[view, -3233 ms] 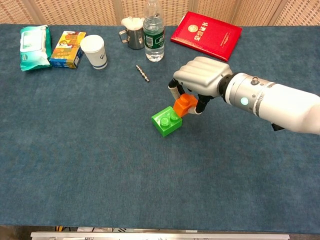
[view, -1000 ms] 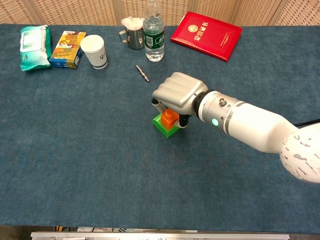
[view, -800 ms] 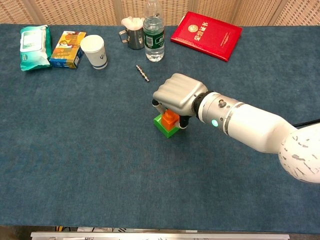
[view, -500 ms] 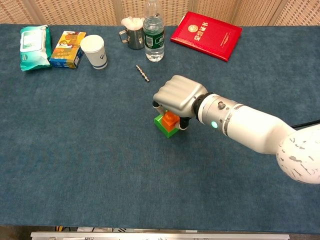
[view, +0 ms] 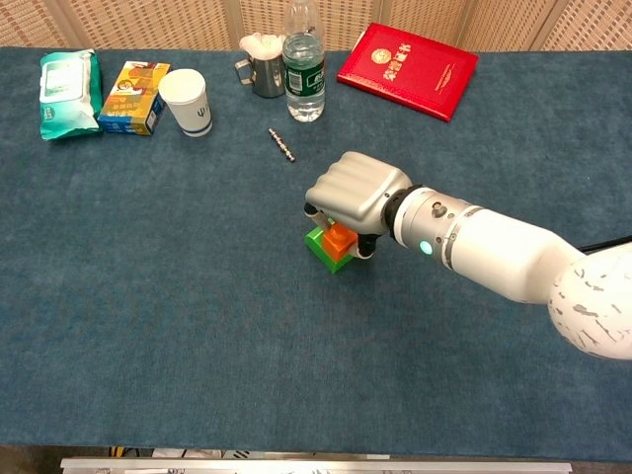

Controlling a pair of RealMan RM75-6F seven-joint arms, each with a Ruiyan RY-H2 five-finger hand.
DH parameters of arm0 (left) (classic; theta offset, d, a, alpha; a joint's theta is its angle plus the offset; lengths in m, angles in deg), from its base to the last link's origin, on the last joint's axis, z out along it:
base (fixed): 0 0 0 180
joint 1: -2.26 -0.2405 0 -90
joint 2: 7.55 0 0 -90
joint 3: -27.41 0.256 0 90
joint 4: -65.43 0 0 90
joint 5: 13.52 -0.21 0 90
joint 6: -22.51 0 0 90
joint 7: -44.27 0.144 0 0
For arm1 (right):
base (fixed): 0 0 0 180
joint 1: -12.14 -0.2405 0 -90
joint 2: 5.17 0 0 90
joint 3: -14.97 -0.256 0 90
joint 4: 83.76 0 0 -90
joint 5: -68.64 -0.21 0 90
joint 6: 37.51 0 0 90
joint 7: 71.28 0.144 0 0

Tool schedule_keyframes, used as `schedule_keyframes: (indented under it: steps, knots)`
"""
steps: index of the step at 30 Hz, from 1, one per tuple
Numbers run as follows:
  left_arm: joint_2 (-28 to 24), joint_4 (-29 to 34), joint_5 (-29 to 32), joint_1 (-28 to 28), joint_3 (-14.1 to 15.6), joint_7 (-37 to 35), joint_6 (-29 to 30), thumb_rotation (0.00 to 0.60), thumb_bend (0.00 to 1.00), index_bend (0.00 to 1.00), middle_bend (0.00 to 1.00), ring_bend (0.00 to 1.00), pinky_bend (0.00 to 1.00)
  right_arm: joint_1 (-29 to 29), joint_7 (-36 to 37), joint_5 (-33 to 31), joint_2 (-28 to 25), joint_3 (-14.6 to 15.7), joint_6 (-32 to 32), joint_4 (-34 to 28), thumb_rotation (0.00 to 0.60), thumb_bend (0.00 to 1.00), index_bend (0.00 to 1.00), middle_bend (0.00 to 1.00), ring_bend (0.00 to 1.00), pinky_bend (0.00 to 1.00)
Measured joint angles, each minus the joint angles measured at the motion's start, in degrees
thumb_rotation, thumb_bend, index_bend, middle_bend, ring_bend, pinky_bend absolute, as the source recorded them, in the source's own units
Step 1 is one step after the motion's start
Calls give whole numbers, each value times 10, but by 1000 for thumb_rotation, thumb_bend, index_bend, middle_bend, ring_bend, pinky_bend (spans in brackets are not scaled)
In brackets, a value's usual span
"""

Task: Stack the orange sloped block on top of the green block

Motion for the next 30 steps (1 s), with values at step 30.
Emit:
schedule_keyframes:
  steps: [30]
  knots:
    - [-3,30,7,26,-11,42,-31,600,207,0,0,13,0,199,219,237,-201,36,159,-23,600,148,293,351,253,359]
